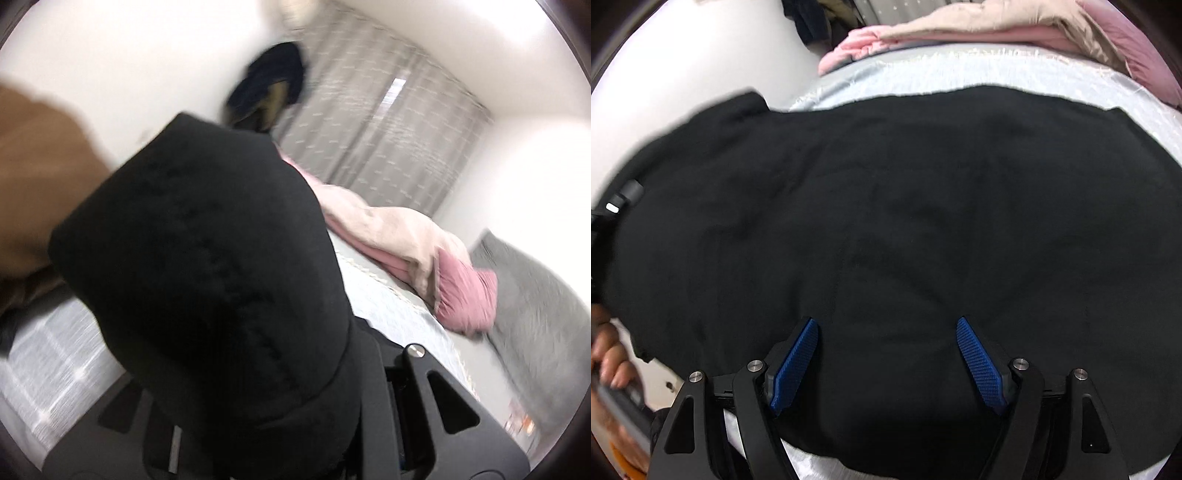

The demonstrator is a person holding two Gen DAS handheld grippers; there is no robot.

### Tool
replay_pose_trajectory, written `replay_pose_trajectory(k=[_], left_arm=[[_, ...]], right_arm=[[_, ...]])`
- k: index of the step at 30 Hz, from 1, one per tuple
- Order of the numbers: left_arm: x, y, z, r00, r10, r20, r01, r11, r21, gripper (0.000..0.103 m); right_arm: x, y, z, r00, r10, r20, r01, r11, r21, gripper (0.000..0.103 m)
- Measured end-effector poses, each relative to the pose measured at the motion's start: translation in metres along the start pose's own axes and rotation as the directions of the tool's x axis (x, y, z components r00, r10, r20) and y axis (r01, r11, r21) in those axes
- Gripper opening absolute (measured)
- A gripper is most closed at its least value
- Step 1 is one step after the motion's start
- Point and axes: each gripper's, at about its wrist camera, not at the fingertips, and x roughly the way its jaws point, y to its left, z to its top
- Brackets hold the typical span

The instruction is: Fold large clothes

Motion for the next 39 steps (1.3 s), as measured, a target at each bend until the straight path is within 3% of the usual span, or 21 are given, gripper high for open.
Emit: replay_pose_trajectory(k=[4, 9, 12, 16, 18, 20, 23, 25, 26, 28, 30, 32, 34, 36, 39], left_arm=[[0.011, -0.051, -0.006, 0.996, -0.088, -0.03, 0.091, 0.984, 0.153, 0.024], [0.04, -0.094, -0.031, 0.98, -0.139, -0.141, 0.174, 0.946, 0.273, 0.025], [0.061, -0.115, -0.053, 0.964, -0.155, -0.216, 0.222, 0.915, 0.338, 0.027], [0.088, -0.137, -0.092, 0.928, -0.144, -0.344, 0.289, 0.86, 0.42, 0.03], [0.103, -0.143, -0.115, 0.902, -0.128, -0.412, 0.327, 0.826, 0.459, 0.035], [0.117, -0.15, -0.14, 0.868, -0.099, -0.486, 0.38, 0.764, 0.522, 0.046], [0.123, -0.155, -0.164, 0.828, -0.105, -0.551, 0.477, 0.648, 0.593, 0.068], [0.119, -0.158, -0.163, 0.81, -0.125, -0.573, 0.519, 0.608, 0.601, 0.078], [0.116, -0.157, -0.158, 0.796, -0.141, -0.589, 0.541, 0.602, 0.587, 0.078], [0.111, -0.156, -0.145, 0.758, -0.19, -0.623, 0.584, 0.624, 0.52, 0.08], [0.099, -0.153, -0.133, 0.698, -0.277, -0.66, 0.647, 0.64, 0.414, 0.082], [0.082, -0.145, -0.126, 0.625, -0.369, -0.688, 0.71, 0.634, 0.305, 0.082], [0.07, -0.147, -0.127, 0.586, -0.404, -0.702, 0.743, 0.615, 0.266, 0.083], [0.053, -0.143, -0.126, 0.567, -0.415, -0.711, 0.763, 0.591, 0.264, 0.083], [0.035, -0.133, -0.118, 0.571, -0.436, -0.696, 0.766, 0.589, 0.26, 0.083]], right_arm=[[-0.002, -0.01, 0.001, 0.998, 0.068, 0.006, -0.068, 0.998, 0.009, 0.081], [-0.028, -0.031, -0.001, 0.99, 0.144, 0.006, -0.144, 0.987, 0.072, 0.08], [-0.063, -0.07, 0.003, 0.988, 0.122, 0.1, -0.137, 0.976, 0.168, 0.08], [-0.102, -0.126, -0.003, 0.978, 0.029, 0.207, -0.095, 0.944, 0.317, 0.08], [-0.119, -0.155, -0.009, 0.968, -0.014, 0.249, -0.089, 0.915, 0.395, 0.08], [-0.134, -0.187, -0.017, 0.956, -0.024, 0.292, -0.122, 0.874, 0.47, 0.08], [-0.145, -0.217, -0.025, 0.932, 0.053, 0.358, -0.249, 0.812, 0.528, 0.08], [-0.147, -0.224, -0.028, 0.913, 0.099, 0.396, -0.318, 0.78, 0.539, 0.08], [-0.149, -0.226, -0.029, 0.905, 0.114, 0.41, -0.341, 0.771, 0.538, 0.08], [-0.145, -0.219, -0.022, 0.891, 0.143, 0.432, -0.379, 0.759, 0.529, 0.08], [-0.14, -0.217, -0.022, 0.882, 0.177, 0.437, -0.41, 0.748, 0.522, 0.081], [-0.132, -0.211, -0.017, 0.873, 0.238, 0.426, -0.448, 0.736, 0.507, 0.083], [-0.125, -0.2, -0.013, 0.868, 0.286, 0.406, -0.47, 0.736, 0.487, 0.084], [-0.126, -0.191, -0.012, 0.866, 0.318, 0.385, -0.48, 0.742, 0.467, 0.085], [-0.119, -0.171, -0.001, 0.872, 0.355, 0.338, -0.479, 0.766, 0.429, 0.087]])
